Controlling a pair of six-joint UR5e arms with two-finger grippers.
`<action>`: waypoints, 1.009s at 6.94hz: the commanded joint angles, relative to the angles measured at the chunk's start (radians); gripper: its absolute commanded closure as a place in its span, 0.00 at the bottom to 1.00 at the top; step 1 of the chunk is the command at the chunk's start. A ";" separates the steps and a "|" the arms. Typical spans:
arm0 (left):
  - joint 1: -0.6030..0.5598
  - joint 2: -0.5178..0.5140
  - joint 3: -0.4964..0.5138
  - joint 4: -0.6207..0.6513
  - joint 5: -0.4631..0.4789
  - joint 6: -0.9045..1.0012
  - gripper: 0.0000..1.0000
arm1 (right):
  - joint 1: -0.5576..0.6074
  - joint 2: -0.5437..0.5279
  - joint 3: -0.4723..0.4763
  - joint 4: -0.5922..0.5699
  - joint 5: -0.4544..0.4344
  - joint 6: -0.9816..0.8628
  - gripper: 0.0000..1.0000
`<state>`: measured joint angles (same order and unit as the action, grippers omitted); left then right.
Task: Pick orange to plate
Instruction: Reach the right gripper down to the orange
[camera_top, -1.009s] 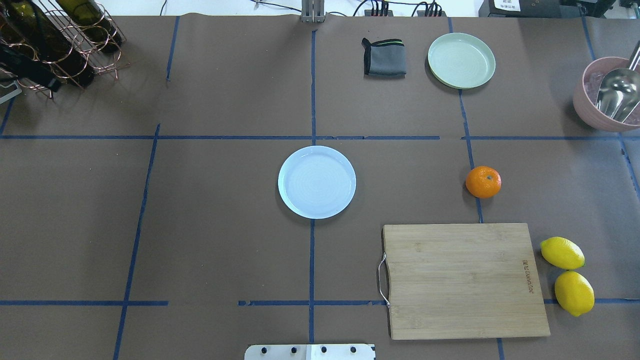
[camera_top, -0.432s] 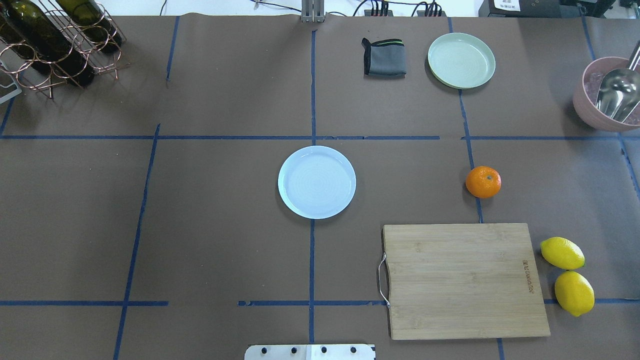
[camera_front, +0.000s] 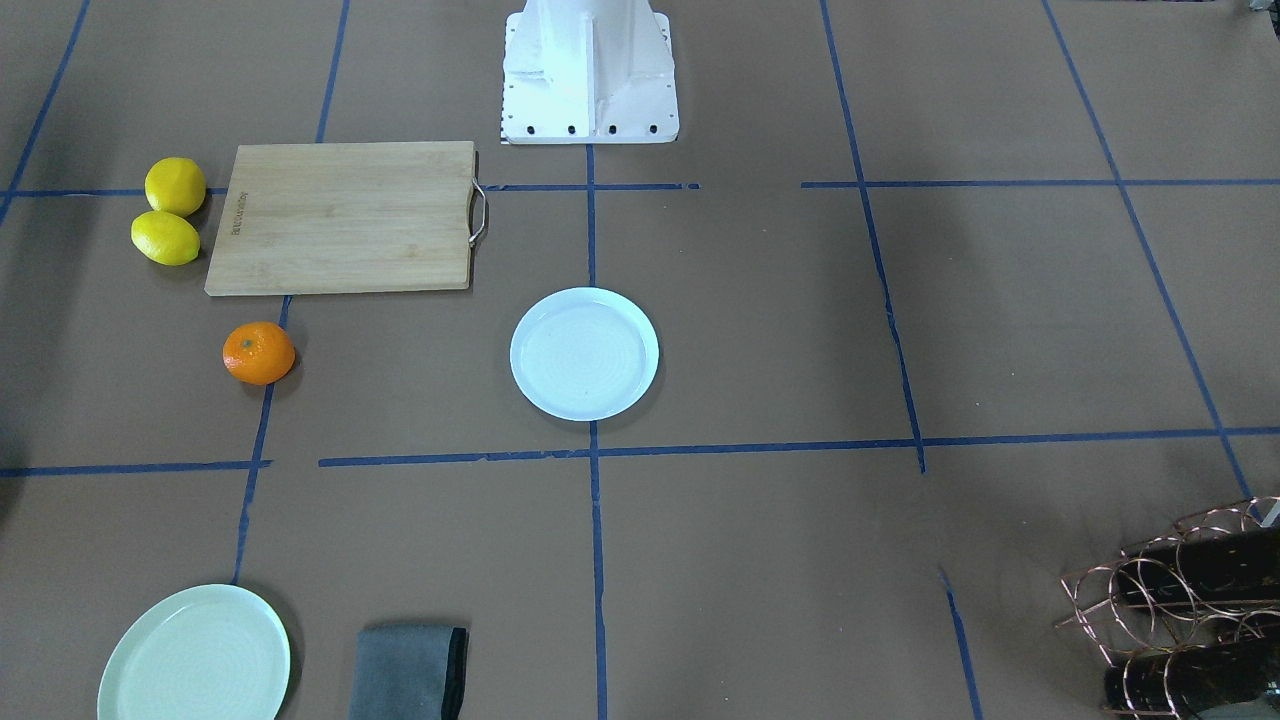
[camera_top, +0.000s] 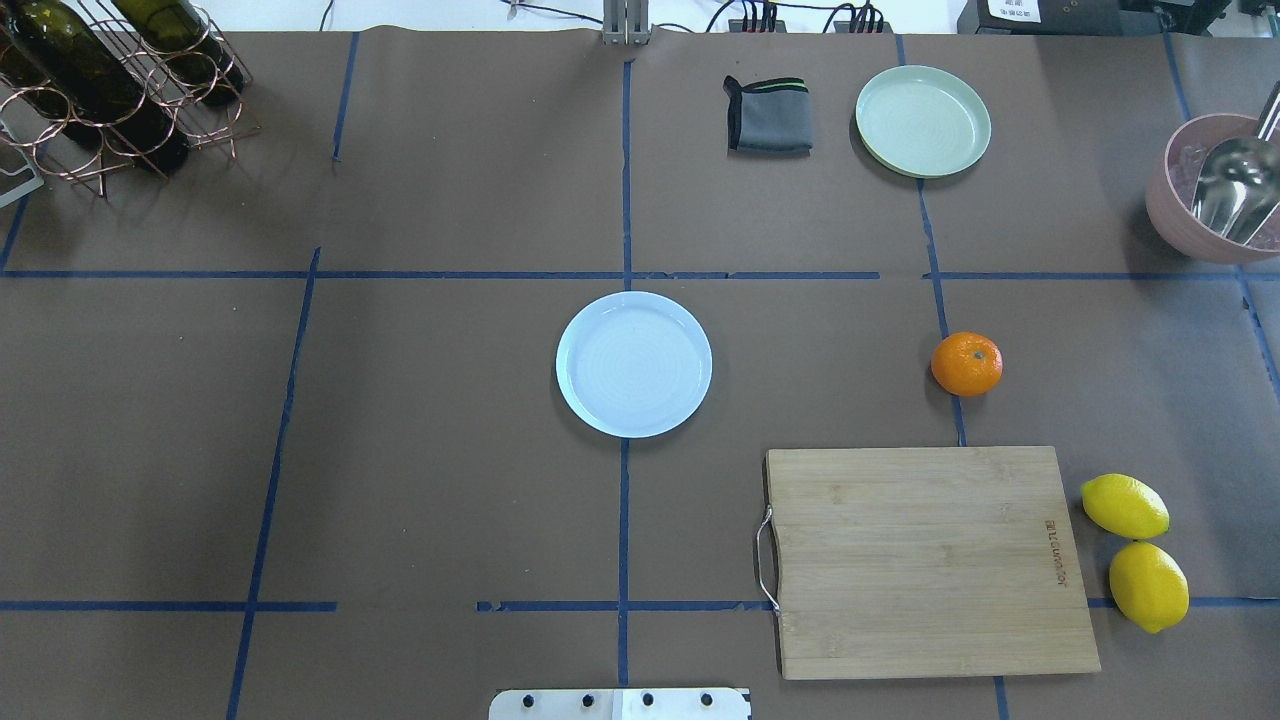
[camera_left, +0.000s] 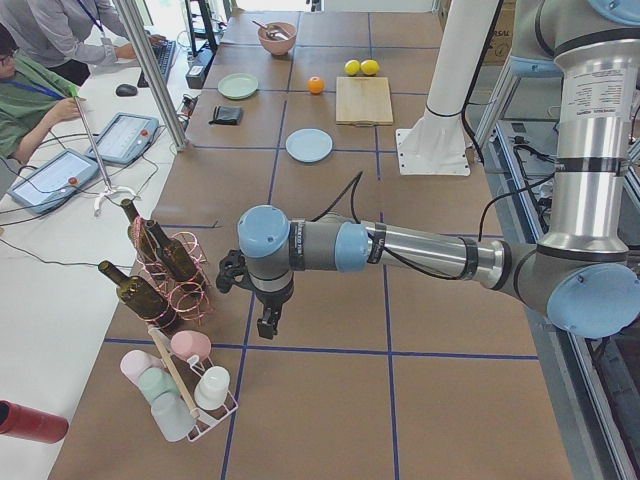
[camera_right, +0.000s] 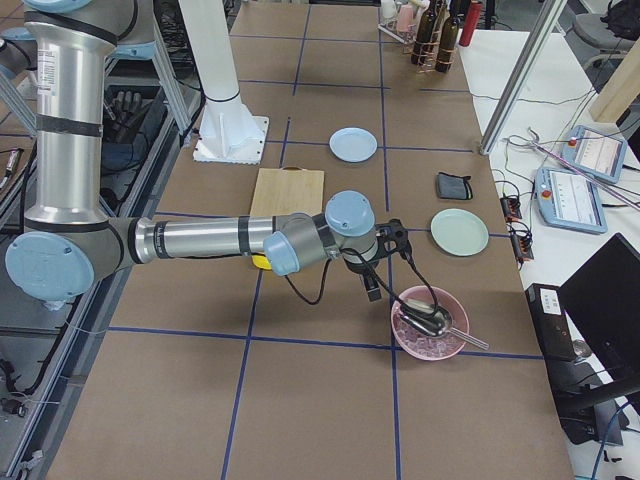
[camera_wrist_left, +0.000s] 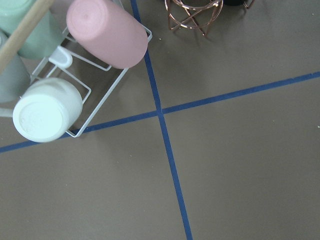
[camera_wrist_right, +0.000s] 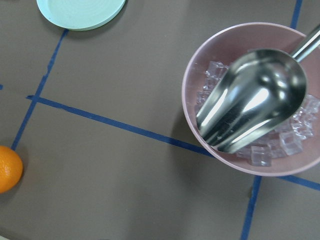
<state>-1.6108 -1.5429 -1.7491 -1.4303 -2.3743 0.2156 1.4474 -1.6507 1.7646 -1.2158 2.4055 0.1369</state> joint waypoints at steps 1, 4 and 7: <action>-0.006 0.027 -0.006 0.001 0.000 0.002 0.00 | -0.166 0.069 0.027 -0.002 -0.090 0.189 0.00; -0.011 0.041 -0.021 -0.004 -0.002 0.007 0.00 | -0.457 0.158 0.038 0.013 -0.299 0.545 0.00; -0.015 0.076 -0.061 -0.004 -0.002 0.008 0.00 | -0.672 0.230 0.038 0.012 -0.494 0.758 0.00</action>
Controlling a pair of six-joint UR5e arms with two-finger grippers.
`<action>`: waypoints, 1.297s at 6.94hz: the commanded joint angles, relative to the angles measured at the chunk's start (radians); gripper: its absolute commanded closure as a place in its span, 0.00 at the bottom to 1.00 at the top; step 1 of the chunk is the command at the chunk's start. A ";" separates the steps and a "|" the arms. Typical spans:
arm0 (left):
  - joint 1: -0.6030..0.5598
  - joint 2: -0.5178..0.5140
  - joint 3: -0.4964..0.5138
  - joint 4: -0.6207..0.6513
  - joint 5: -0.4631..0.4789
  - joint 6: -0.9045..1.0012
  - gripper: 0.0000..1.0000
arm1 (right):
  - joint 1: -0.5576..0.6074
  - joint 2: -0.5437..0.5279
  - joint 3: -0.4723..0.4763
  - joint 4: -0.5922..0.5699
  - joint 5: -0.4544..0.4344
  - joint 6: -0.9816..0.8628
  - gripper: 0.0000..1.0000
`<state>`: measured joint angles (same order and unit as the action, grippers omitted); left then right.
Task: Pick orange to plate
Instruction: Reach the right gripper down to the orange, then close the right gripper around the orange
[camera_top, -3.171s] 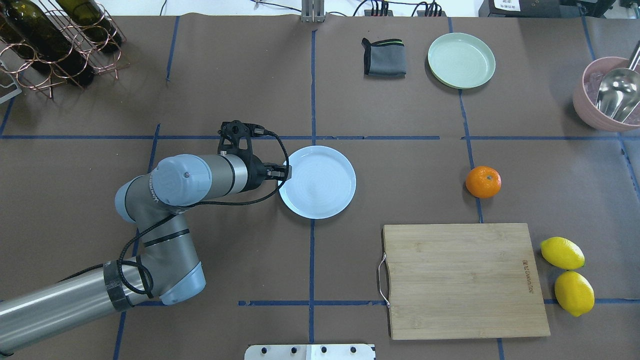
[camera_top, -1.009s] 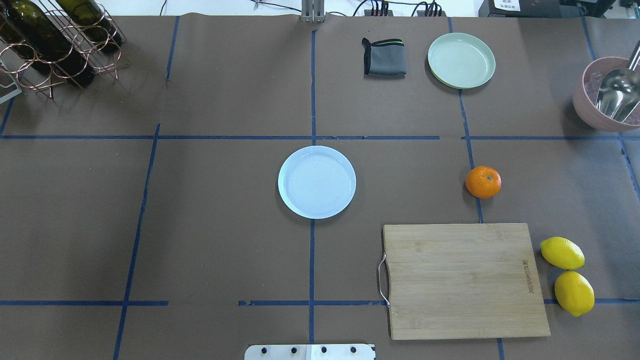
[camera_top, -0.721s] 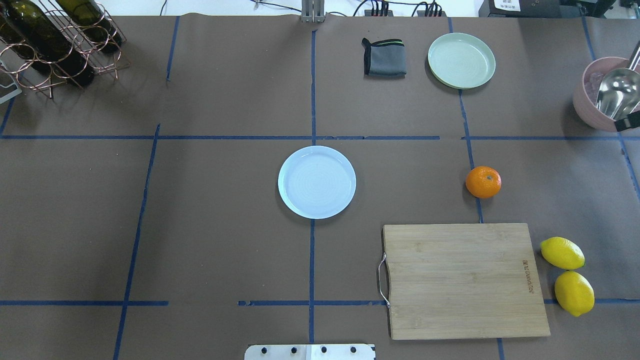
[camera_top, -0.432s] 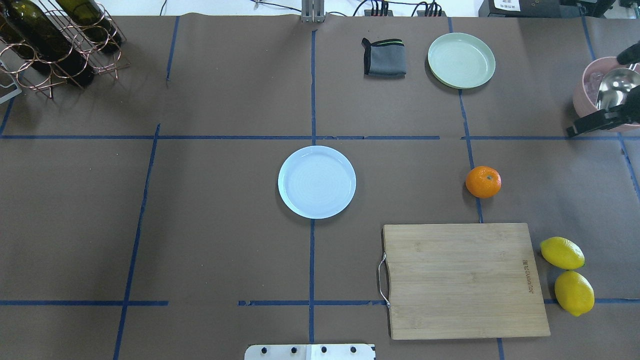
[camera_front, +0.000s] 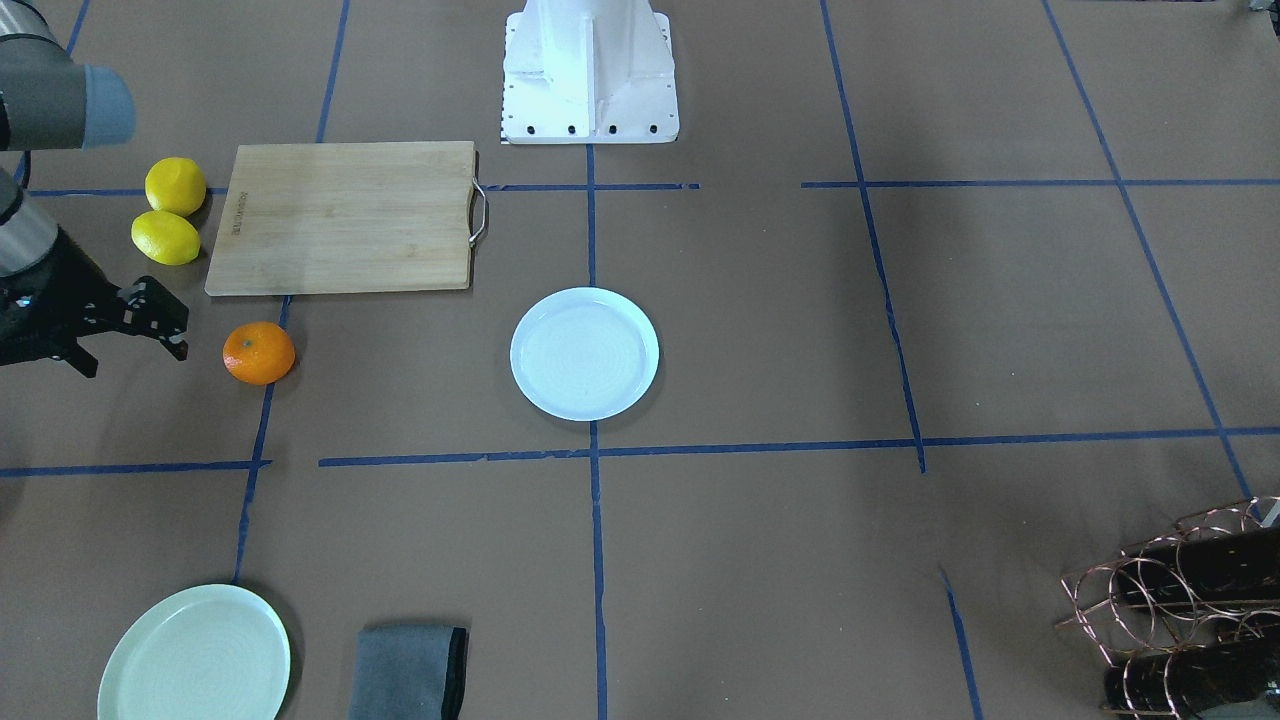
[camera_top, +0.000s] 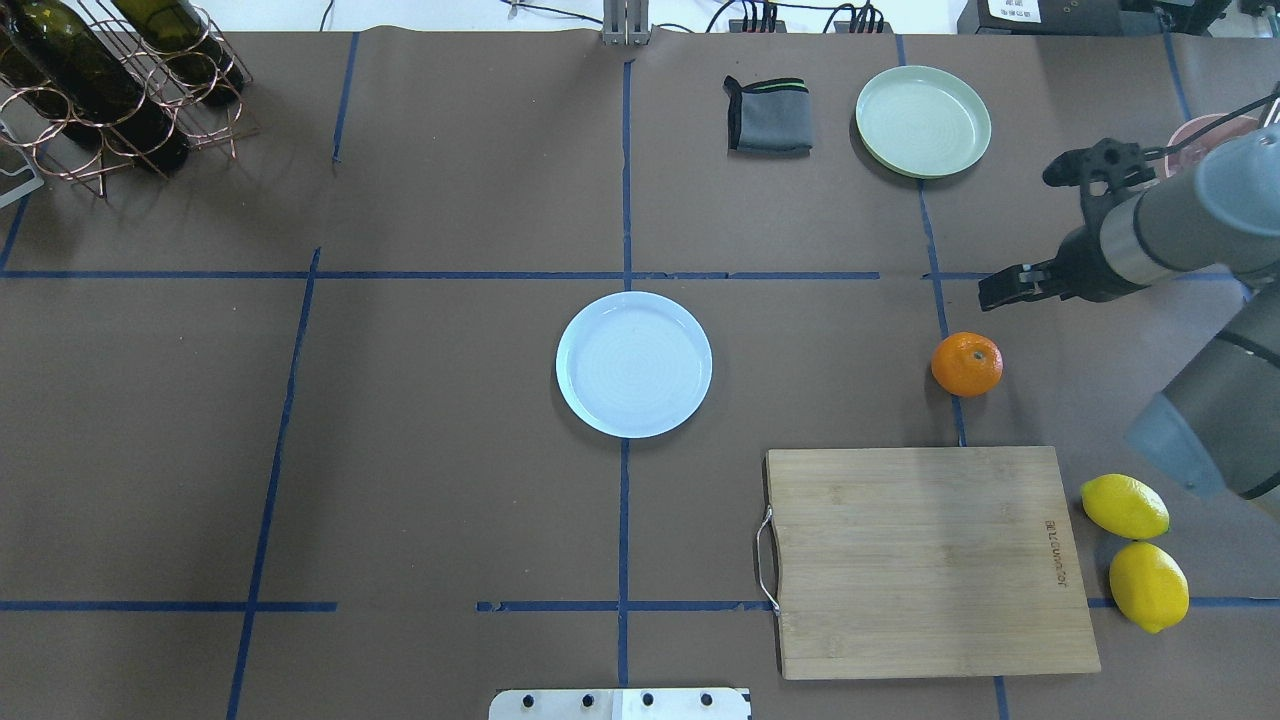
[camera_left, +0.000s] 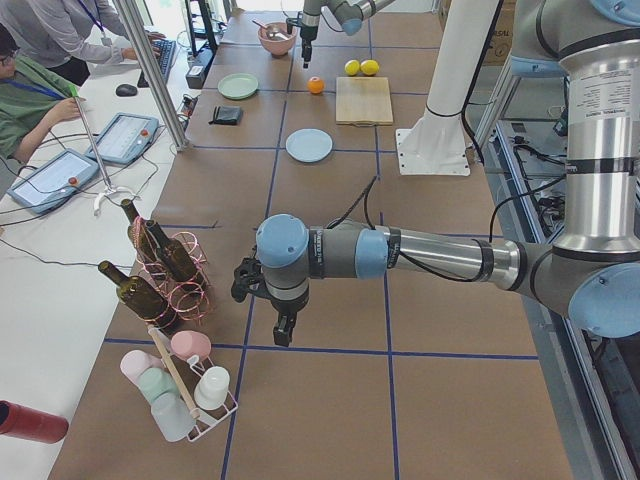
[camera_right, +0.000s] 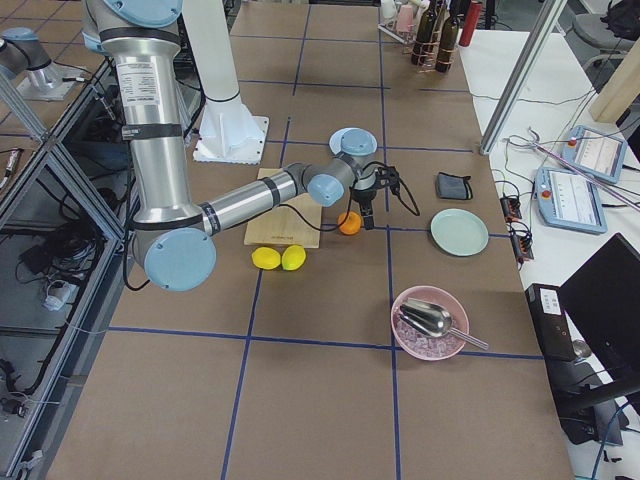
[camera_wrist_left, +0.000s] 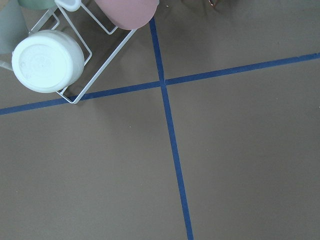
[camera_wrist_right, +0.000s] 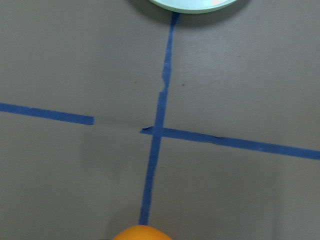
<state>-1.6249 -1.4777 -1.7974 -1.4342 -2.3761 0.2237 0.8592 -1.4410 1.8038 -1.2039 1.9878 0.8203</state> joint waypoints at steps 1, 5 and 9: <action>-0.001 0.011 -0.011 0.000 -0.002 0.000 0.00 | -0.095 0.017 0.000 0.000 -0.082 0.077 0.00; -0.001 0.011 -0.010 0.000 -0.002 -0.001 0.00 | -0.152 0.001 -0.018 -0.003 -0.150 0.076 0.00; -0.001 0.011 -0.011 -0.002 -0.002 0.000 0.00 | -0.176 -0.006 -0.049 -0.010 -0.184 0.074 0.00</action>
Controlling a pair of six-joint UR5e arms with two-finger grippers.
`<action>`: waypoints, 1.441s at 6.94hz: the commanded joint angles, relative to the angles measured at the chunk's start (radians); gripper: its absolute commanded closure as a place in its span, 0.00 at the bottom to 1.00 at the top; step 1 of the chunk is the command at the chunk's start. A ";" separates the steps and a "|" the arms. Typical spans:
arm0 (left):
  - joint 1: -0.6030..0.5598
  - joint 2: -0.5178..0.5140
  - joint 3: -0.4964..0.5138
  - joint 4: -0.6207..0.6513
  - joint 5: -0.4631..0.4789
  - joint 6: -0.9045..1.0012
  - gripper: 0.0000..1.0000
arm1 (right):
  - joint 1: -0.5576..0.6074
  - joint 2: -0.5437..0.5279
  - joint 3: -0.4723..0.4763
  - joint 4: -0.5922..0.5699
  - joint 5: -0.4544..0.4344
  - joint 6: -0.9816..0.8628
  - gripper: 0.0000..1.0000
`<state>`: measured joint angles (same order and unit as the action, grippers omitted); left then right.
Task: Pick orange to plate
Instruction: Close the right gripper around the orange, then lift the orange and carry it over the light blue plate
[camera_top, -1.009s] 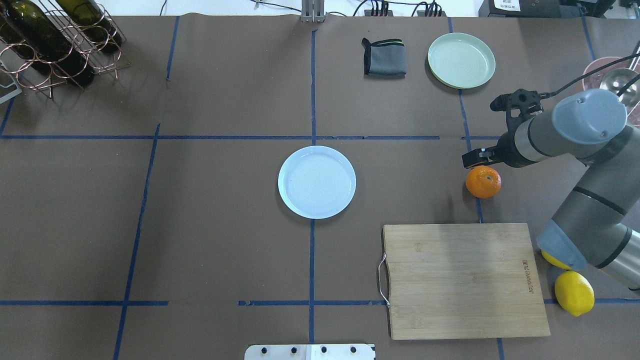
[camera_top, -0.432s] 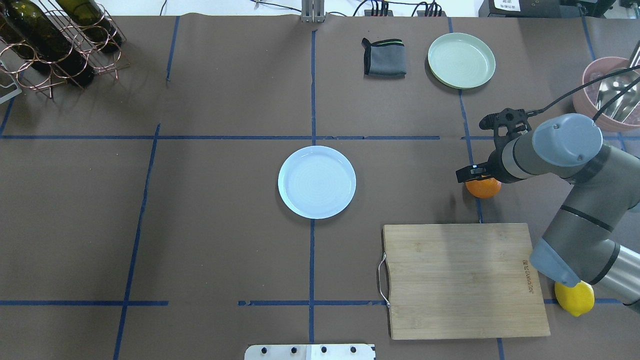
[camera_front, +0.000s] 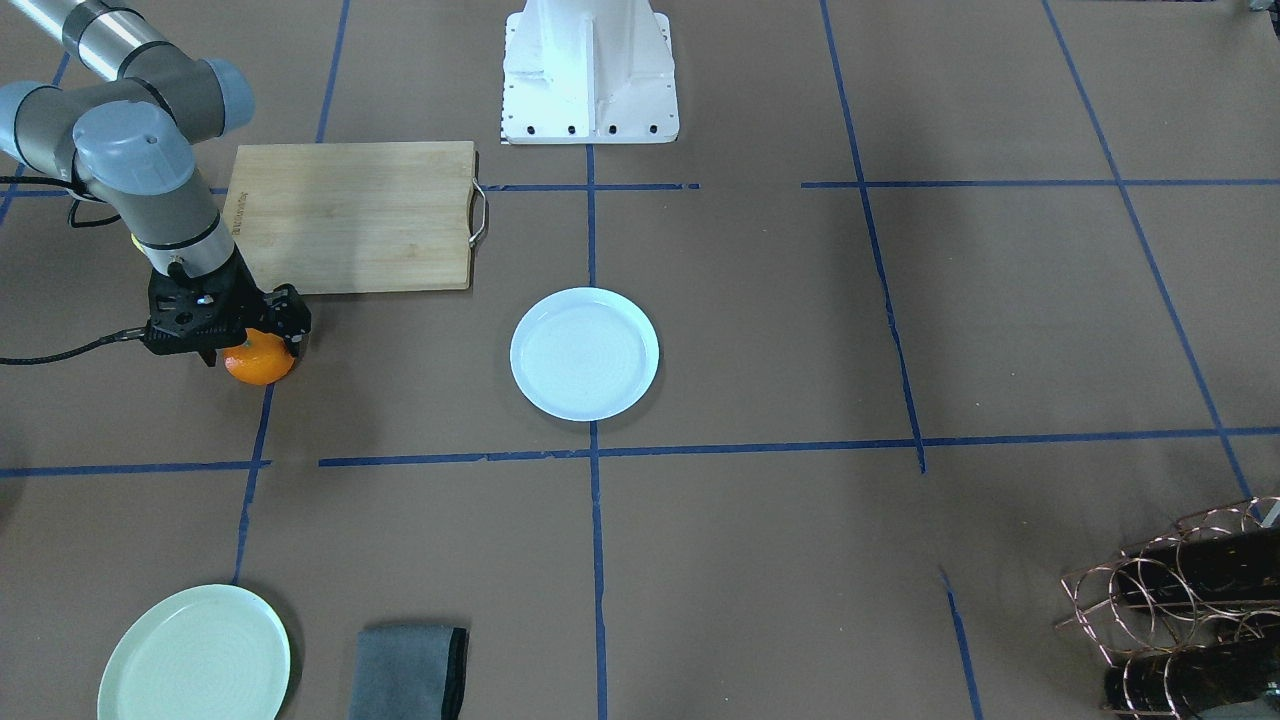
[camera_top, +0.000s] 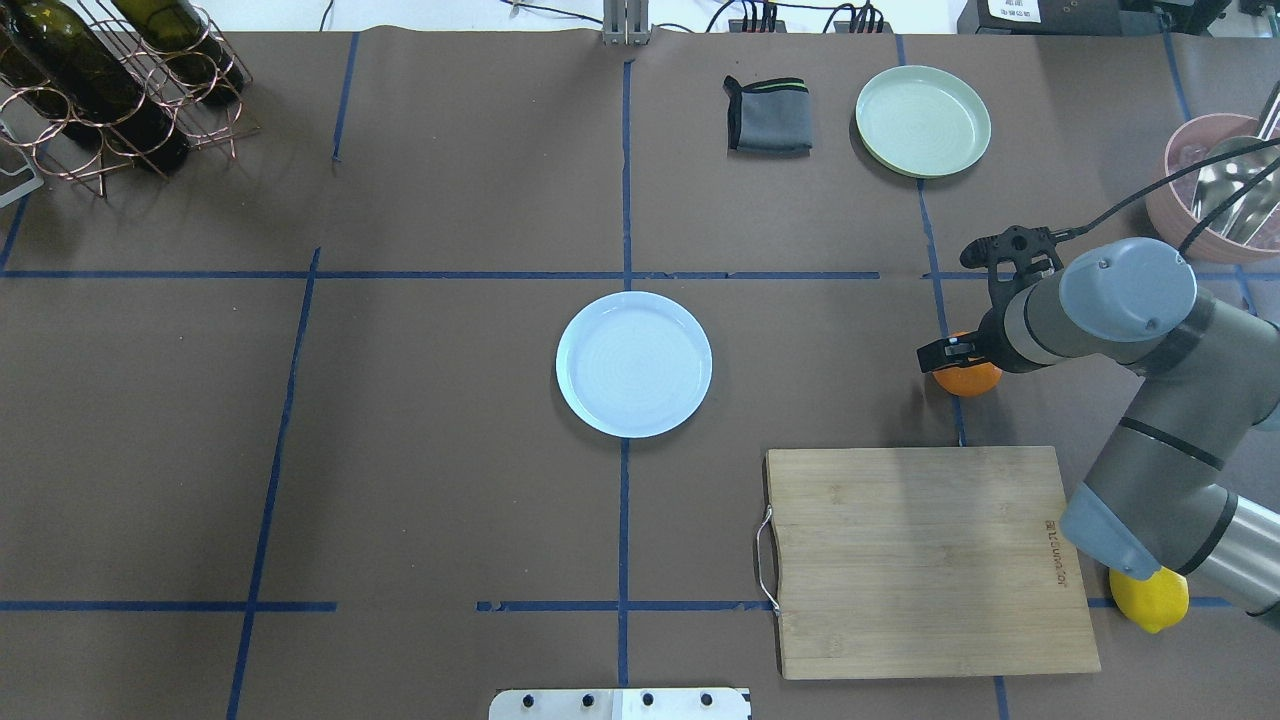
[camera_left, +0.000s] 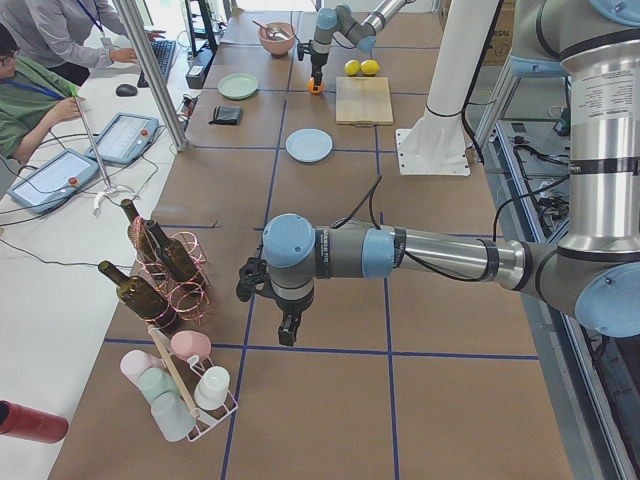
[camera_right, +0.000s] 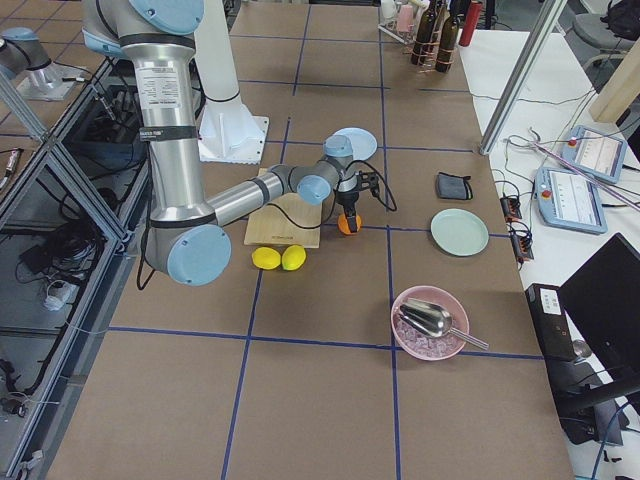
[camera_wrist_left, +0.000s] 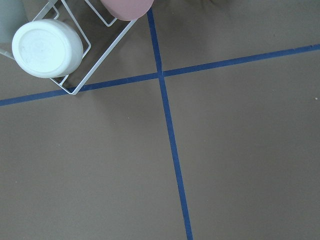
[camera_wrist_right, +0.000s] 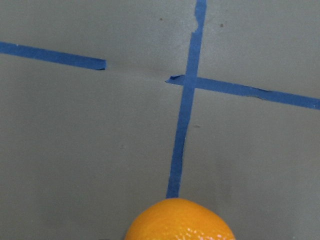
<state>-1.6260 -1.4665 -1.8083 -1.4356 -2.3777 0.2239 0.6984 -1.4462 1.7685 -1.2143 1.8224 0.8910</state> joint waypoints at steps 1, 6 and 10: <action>-0.006 0.000 -0.002 0.000 0.000 0.000 0.00 | -0.023 0.001 -0.015 0.001 -0.028 0.005 0.00; -0.009 -0.002 -0.003 0.000 0.000 0.000 0.00 | -0.078 0.323 -0.048 -0.170 -0.028 0.136 0.89; -0.011 -0.005 -0.003 0.000 -0.002 -0.001 0.00 | -0.200 0.705 -0.333 -0.300 -0.185 0.337 0.79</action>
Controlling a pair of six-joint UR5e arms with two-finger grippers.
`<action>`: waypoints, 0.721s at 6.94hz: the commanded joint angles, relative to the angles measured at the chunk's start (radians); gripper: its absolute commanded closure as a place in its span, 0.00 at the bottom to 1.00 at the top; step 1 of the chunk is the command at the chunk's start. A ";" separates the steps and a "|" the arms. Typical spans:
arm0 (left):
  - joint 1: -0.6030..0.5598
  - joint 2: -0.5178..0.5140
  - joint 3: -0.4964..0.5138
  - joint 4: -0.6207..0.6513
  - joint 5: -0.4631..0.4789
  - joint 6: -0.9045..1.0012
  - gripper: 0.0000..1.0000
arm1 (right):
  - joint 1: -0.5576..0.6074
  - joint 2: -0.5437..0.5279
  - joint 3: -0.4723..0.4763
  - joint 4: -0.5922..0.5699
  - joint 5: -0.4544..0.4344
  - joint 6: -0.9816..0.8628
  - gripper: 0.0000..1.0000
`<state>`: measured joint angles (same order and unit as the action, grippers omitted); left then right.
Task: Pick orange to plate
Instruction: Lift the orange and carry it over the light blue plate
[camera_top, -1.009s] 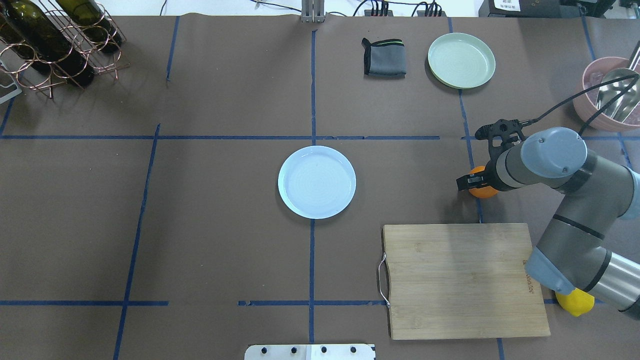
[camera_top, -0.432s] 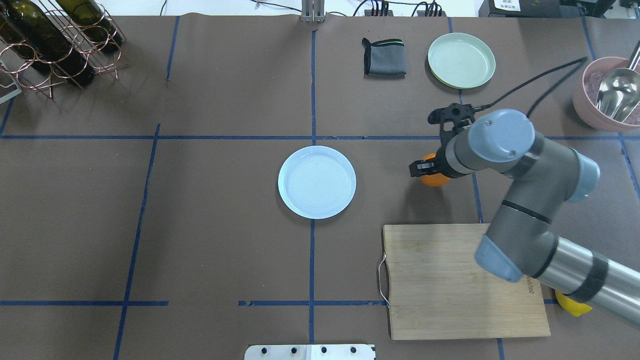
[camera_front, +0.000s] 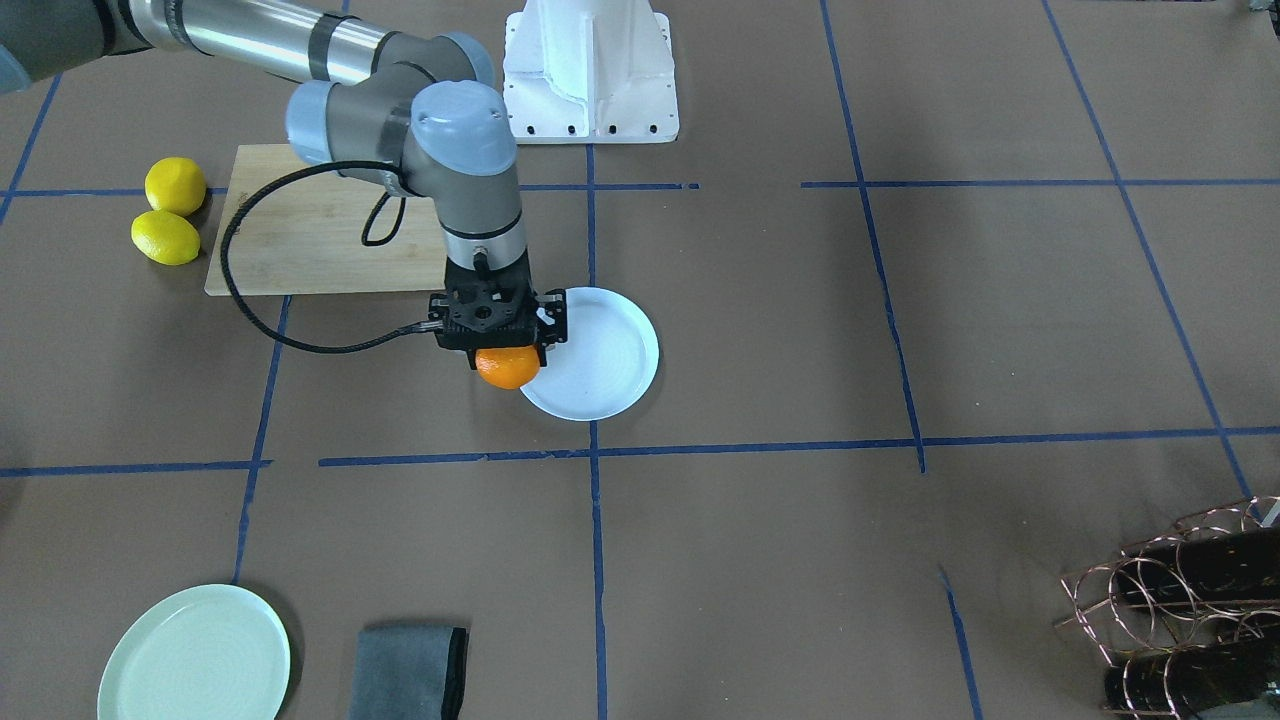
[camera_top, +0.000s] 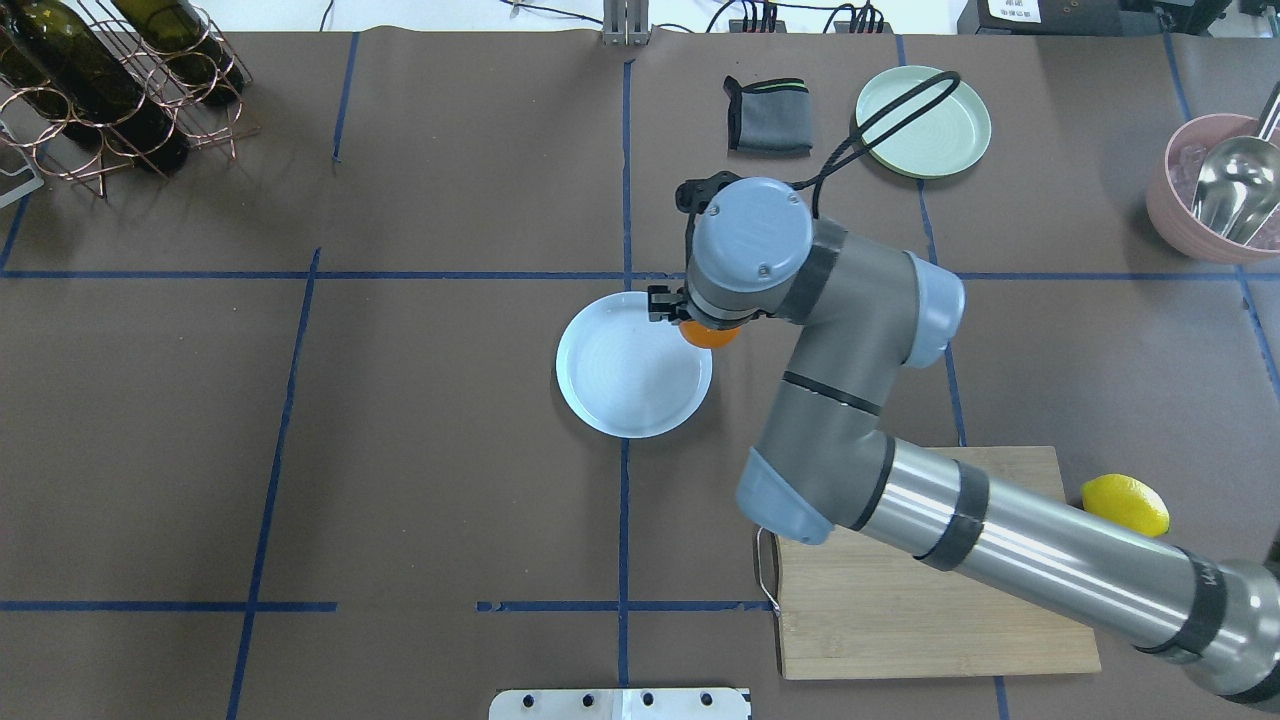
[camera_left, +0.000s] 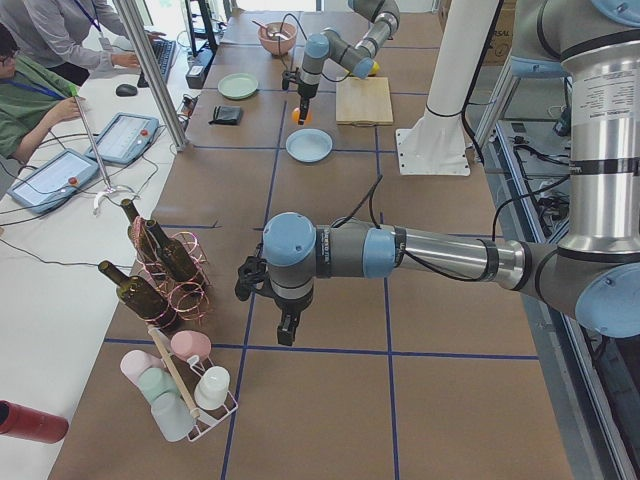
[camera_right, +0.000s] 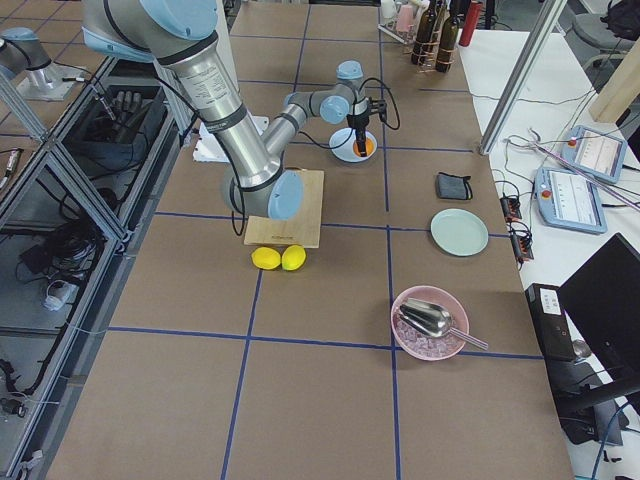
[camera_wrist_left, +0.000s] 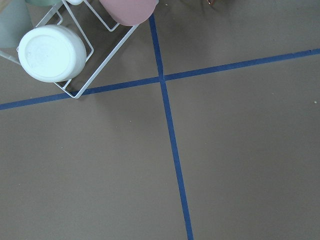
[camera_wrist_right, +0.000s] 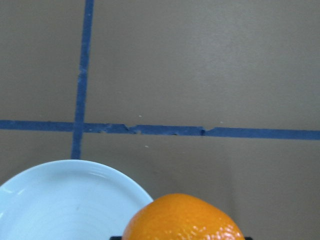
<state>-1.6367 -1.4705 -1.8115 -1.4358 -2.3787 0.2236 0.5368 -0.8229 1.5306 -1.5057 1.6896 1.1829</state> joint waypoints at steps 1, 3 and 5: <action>0.000 -0.004 0.000 0.000 -0.001 -0.001 0.00 | -0.064 0.123 -0.165 -0.008 -0.063 0.072 0.77; 0.000 -0.004 0.000 0.000 -0.004 -0.001 0.00 | -0.095 0.128 -0.184 -0.010 -0.100 0.084 0.65; 0.000 -0.004 0.000 0.000 -0.004 -0.001 0.00 | -0.104 0.128 -0.184 -0.010 -0.100 0.084 0.14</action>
<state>-1.6368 -1.4741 -1.8116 -1.4358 -2.3820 0.2224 0.4387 -0.6958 1.3492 -1.5153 1.5906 1.2658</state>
